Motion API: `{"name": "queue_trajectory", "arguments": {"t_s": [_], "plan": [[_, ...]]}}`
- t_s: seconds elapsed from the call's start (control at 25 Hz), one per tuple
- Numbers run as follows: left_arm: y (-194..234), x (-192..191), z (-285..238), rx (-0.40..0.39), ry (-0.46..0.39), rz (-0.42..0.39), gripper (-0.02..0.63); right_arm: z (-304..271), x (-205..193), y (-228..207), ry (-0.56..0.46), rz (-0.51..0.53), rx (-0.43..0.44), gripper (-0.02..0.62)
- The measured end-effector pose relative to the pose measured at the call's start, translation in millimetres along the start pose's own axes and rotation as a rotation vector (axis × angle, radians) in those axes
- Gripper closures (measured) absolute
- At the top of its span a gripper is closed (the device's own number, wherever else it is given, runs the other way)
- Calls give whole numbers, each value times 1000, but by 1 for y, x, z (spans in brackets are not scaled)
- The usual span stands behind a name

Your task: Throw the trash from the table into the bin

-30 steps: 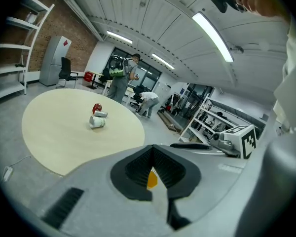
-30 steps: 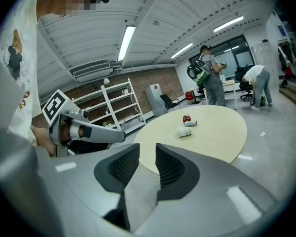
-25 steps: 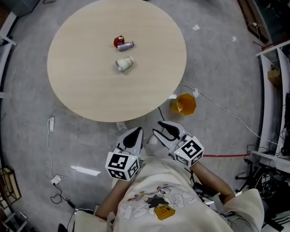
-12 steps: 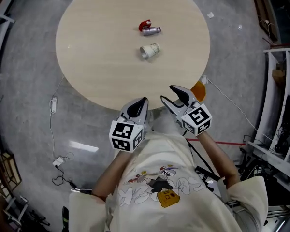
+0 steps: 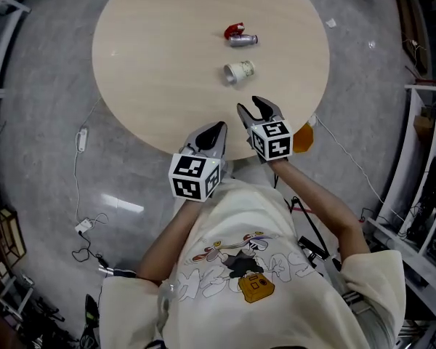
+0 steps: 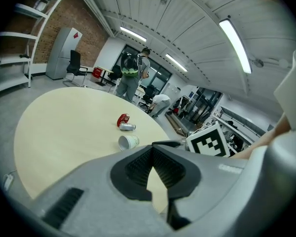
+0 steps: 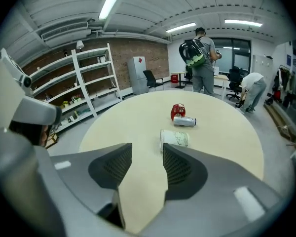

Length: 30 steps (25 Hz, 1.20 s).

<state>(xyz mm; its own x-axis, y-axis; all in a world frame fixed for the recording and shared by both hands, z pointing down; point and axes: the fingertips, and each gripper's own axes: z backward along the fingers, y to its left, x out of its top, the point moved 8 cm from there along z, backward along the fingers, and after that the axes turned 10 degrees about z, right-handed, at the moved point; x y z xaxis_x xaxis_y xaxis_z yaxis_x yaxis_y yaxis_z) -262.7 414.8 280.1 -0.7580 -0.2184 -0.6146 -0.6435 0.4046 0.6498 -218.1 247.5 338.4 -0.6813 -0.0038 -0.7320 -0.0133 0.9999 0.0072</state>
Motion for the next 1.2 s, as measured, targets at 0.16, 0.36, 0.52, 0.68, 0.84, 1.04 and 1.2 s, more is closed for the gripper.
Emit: {"name": "queue_trajectory", "arguments": {"t_s": [0.16, 0.36, 0.52, 0.68, 0.84, 1.04, 1.2], "plan": [[15, 4, -11, 22, 18, 0, 603, -37, -3, -9, 61, -1, -61, 393], [22, 10, -12, 21, 28, 9, 603, -67, 4, -13, 93, 0, -164, 403], [34, 16, -10, 22, 49, 20, 603, -94, 12, -12, 132, -13, -251, 403], [53, 24, -9, 24, 60, 39, 603, -120, 12, -14, 182, -80, -339, 398], [64, 29, -6, 26, 68, 51, 603, -128, 11, -17, 249, -128, -431, 415], [70, 32, -7, 7, 81, 56, 603, -128, 14, -24, 293, -44, -503, 510], [78, 35, -10, -18, 83, 67, 603, -123, 16, -27, 298, -13, -521, 533]]}}
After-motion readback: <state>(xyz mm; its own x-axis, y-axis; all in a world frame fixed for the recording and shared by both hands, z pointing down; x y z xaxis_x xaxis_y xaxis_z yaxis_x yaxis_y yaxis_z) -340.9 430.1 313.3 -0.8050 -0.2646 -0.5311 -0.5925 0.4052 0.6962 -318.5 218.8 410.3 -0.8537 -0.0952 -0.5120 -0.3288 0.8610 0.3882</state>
